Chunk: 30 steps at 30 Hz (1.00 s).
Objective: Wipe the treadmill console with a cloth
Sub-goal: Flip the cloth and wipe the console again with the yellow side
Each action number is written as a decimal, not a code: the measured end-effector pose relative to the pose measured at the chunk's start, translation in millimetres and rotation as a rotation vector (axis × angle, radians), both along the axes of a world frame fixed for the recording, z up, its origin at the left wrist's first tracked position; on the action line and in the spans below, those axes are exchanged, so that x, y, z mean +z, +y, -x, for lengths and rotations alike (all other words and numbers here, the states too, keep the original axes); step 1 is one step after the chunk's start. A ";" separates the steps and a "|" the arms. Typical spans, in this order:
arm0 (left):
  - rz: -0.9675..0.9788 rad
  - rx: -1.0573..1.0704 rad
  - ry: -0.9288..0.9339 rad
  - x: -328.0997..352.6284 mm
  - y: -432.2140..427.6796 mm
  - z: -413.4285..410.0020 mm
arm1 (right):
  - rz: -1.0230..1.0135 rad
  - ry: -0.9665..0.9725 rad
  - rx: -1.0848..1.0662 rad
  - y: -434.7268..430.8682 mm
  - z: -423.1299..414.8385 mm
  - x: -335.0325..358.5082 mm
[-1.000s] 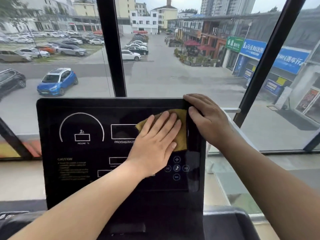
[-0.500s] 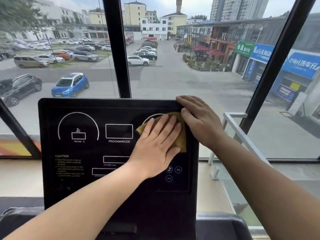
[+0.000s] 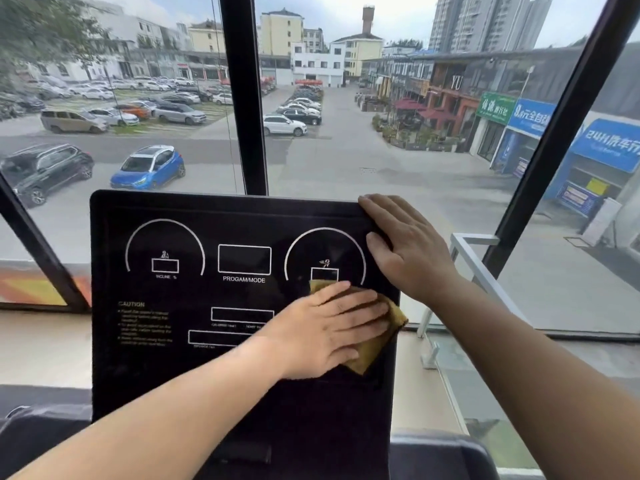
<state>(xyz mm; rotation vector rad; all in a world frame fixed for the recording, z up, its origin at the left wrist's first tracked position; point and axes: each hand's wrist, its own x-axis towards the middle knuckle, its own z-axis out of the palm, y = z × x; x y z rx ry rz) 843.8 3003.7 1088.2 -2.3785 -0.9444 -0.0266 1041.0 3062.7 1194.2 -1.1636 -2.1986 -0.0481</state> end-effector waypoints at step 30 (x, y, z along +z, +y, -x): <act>-0.086 0.061 -0.219 32.9 21.2 2.6 | 0.123 0.234 -0.193 -12.2 -16.9 -35.0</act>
